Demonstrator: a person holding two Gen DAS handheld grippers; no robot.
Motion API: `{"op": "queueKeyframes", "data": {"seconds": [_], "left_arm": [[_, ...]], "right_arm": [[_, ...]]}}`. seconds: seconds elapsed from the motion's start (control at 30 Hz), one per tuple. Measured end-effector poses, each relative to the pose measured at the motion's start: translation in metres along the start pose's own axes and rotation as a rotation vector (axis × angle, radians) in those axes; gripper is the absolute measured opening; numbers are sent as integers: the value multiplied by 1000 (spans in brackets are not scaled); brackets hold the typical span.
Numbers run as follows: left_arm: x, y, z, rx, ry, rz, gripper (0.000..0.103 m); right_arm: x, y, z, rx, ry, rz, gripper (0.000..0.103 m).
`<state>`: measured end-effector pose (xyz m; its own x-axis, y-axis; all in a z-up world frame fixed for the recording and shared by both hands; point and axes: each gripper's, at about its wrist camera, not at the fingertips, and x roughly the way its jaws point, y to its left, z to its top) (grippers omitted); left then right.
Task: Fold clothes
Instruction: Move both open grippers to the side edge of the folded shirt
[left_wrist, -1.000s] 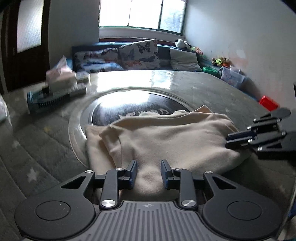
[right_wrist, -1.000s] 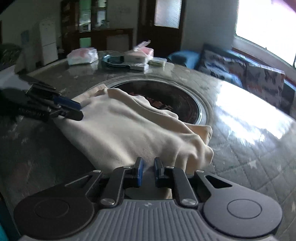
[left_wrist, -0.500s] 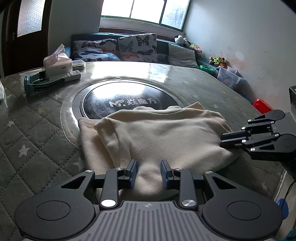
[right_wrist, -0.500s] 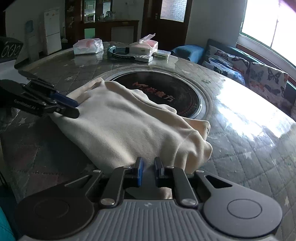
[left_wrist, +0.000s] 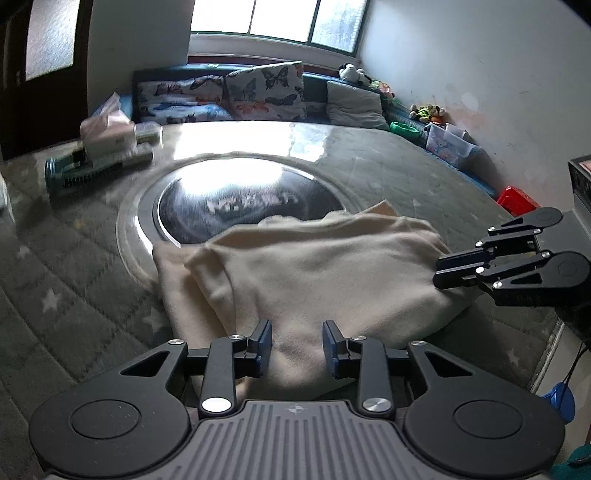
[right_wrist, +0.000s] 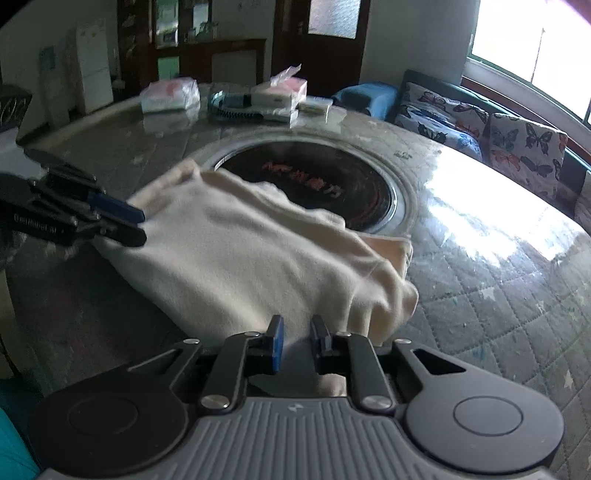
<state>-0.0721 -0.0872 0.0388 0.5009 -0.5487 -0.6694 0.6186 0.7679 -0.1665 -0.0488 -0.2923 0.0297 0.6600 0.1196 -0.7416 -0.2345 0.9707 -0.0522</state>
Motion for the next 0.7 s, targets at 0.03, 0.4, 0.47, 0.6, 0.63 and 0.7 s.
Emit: {"op": "queueKeyframes", "data": {"seconds": [0.03, 0.4, 0.47, 0.6, 0.63, 0.7], "left_arm": [[-1, 0, 3, 7, -12, 2, 33], [22, 22, 14, -66, -11, 92, 33], [23, 26, 12, -71, -5, 96, 33], [18, 28, 18, -76, -24, 92, 33], [19, 28, 21, -78, -29, 94, 33], [22, 28, 26, -81, -40, 99, 33]], "right_arm": [[-2, -1, 3, 12, -12, 5, 18], [35, -16, 24, 140, -70, -17, 29], [39, -18, 21, 147, -58, -15, 29], [35, -21, 29, 147, -79, -19, 29], [36, -22, 34, 154, -88, -14, 29], [40, -25, 44, 174, -104, -3, 30]]}}
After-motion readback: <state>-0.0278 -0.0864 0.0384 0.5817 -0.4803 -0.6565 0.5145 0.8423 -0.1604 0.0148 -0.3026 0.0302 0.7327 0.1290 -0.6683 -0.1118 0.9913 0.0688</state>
